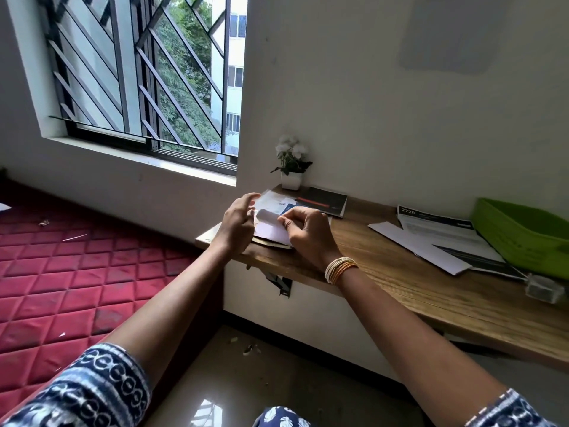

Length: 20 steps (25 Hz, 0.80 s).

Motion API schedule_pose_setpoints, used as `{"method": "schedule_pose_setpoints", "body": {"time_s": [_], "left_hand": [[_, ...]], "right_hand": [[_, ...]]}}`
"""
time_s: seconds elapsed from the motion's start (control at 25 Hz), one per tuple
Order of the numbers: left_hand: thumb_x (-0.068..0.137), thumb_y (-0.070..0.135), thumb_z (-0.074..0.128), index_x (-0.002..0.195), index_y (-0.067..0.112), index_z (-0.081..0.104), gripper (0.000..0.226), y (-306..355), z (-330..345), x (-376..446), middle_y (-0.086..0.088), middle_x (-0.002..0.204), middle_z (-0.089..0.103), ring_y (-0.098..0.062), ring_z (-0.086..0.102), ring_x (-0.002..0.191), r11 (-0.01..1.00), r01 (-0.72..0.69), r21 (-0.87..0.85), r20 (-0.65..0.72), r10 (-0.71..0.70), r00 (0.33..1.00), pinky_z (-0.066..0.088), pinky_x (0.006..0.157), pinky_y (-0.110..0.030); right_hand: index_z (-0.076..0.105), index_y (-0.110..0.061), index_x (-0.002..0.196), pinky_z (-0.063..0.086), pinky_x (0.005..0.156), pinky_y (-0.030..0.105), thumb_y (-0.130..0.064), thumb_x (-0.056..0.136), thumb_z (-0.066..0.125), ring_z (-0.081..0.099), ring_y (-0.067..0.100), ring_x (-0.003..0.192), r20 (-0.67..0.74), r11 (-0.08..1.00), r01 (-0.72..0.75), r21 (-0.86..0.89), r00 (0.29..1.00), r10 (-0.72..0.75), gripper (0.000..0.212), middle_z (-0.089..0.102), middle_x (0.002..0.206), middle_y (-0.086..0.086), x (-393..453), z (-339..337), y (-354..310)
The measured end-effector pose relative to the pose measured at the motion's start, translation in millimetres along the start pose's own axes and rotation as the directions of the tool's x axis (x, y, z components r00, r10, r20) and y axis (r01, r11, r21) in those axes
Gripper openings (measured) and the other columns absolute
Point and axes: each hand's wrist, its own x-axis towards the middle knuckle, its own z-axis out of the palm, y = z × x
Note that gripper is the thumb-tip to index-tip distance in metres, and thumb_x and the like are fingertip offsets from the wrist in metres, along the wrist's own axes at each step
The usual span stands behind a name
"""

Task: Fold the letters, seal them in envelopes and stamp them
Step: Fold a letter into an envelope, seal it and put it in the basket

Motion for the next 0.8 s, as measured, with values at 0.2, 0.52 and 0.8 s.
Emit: {"method": "schedule_pose_setpoints", "body": {"time_s": [0.2,0.52,0.8], "left_hand": [[0.090,0.010,0.054,0.125,0.011,0.058,0.035,6.7,2.4,-6.7,-0.007,0.134,0.053,-0.024,0.052,0.122,0.982,-0.085,0.166,0.093,0.071,0.993,0.040,0.102,-0.032],[0.075,0.044,0.074,0.093,0.019,0.072,0.031,52.1,2.4,19.0,0.004,0.100,0.073,-0.015,0.067,0.096,0.999,-0.041,0.018,0.019,0.040,0.999,0.053,0.088,-0.034],[0.070,0.029,0.078,0.066,0.031,0.072,0.007,106.9,9.3,40.8,0.013,0.062,0.068,-0.009,0.062,0.059,0.957,-0.173,-0.235,-0.118,0.148,0.982,0.050,0.059,-0.030]], "right_hand": [[0.068,-0.008,0.089,0.045,0.064,0.006,-0.004,0.089,0.057,0.059,-0.005,0.070,-0.300,0.991,0.039,0.127,0.954,0.001,0.011,0.066,0.079,-0.006,18.0,-28.6,-25.0],[0.064,-0.010,0.084,0.047,0.071,0.020,-0.013,0.090,0.059,0.054,0.002,0.072,-0.522,0.954,0.241,0.177,0.845,-0.117,0.008,0.060,0.075,-0.008,51.1,-113.3,-63.5],[0.060,-0.012,0.087,0.045,0.068,0.016,-0.012,0.091,0.056,0.053,-0.001,0.072,-0.669,0.950,0.275,0.144,0.735,-0.112,0.006,0.057,0.077,-0.007,48.5,-182.3,-55.2]]}}
